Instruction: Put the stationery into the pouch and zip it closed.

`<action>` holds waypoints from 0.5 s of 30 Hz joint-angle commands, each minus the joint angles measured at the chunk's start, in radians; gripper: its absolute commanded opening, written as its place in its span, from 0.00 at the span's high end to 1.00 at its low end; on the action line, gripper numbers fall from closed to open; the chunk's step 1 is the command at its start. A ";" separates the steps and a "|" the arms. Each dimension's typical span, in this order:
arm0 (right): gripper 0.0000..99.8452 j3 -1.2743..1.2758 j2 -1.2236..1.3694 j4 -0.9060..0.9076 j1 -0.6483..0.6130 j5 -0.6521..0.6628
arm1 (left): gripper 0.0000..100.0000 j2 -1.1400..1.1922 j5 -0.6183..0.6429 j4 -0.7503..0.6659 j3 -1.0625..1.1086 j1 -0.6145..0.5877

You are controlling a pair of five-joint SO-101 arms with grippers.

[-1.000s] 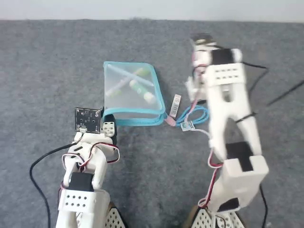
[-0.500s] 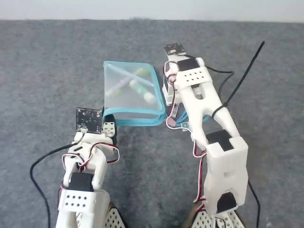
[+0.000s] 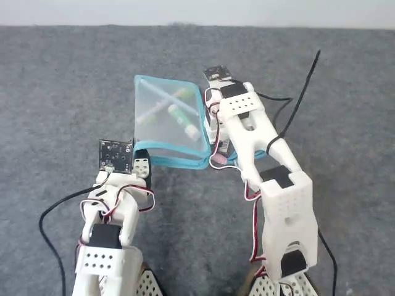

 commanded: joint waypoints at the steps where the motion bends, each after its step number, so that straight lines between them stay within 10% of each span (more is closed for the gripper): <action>1: 0.81 -0.012 0.001 -0.019 0.027 -0.014 | 0.99 -0.009 -0.006 -0.034 -0.019 0.009; 15: 0.85 -0.011 0.088 -0.007 0.036 -0.012 | 0.99 -0.009 -0.006 -0.029 -0.018 0.009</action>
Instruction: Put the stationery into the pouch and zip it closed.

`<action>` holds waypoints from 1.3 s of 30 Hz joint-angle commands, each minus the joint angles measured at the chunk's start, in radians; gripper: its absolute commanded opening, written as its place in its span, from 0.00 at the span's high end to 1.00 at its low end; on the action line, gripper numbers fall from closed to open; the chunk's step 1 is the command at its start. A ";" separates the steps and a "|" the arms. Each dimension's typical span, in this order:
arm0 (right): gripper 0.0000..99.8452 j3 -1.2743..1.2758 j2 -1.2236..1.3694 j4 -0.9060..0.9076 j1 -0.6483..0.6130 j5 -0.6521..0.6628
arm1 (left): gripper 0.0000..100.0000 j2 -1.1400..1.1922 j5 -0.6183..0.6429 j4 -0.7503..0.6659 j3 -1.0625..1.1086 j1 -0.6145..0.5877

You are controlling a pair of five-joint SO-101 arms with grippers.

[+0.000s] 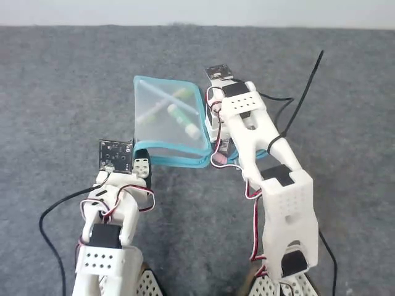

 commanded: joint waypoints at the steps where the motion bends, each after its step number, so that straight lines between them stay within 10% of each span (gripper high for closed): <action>1: 0.84 0.009 0.044 0.010 0.019 -0.012 | 0.99 -0.009 -0.006 -0.029 -0.018 0.011; 18: 0.99 0.009 -0.107 0.111 0.151 -0.002 | 0.99 -0.009 -0.008 -0.031 -0.018 0.011; 30: 0.99 0.031 -0.503 0.409 0.392 0.301 | 0.99 -0.009 -0.008 -0.032 -0.018 0.012; 39: 0.99 0.588 -0.717 0.074 0.456 0.442 | 0.99 -0.009 -0.009 -0.029 0.007 0.107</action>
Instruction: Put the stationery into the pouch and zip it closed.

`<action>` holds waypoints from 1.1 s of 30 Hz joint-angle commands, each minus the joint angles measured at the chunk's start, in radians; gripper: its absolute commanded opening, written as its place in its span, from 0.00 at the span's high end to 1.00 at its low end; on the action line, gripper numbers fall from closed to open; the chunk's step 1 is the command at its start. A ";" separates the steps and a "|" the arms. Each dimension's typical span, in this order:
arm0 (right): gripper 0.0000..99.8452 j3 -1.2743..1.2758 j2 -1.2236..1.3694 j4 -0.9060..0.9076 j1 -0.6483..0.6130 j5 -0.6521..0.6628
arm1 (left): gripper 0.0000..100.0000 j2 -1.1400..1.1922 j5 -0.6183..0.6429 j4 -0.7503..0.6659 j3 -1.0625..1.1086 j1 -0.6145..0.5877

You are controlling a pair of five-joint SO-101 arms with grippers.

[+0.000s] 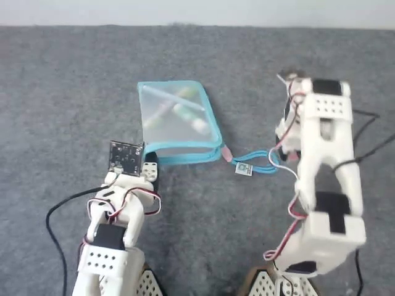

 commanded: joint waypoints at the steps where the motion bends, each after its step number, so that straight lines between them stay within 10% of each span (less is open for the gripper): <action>1: 0.99 0.255 -0.197 -0.185 0.022 0.072 | 0.99 -0.009 -0.009 -0.029 -0.019 0.038; 12: 0.99 0.612 -0.265 -0.484 0.104 0.178 | 0.99 -0.003 -0.009 -0.028 -0.015 0.183; 19: 0.80 0.615 -0.222 -0.486 0.125 0.170 | 0.99 -0.003 -0.009 -0.028 -0.012 0.183; 33: 0.84 0.873 -0.579 -0.479 0.177 0.178 | 0.99 -0.008 -0.009 -0.028 -0.007 0.176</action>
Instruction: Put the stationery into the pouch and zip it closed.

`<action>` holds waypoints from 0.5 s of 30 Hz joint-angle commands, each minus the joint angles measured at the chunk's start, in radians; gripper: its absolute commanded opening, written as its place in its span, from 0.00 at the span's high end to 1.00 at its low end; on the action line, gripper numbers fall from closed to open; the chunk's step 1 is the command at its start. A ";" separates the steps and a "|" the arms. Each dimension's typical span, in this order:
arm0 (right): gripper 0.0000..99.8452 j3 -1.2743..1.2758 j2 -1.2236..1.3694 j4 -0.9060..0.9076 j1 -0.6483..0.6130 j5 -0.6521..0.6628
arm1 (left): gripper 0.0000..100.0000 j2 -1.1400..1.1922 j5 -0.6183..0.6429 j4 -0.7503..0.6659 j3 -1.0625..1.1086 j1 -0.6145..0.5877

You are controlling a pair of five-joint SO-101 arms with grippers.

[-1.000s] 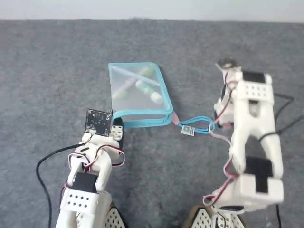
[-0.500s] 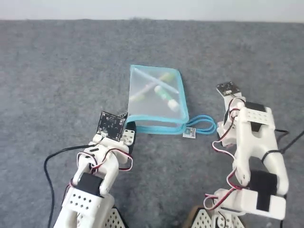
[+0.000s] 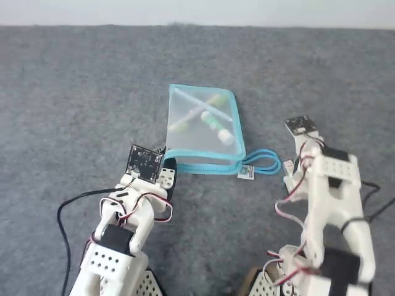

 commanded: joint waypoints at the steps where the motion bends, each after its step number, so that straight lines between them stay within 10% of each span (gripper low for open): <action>1: 0.84 0.054 -0.148 -0.004 0.036 0.015 | 0.99 -0.008 -0.009 -0.028 -0.010 0.011; 15: 0.84 0.087 -0.067 -0.093 0.031 -0.037 | 0.99 -0.009 -0.048 -0.003 -0.010 0.011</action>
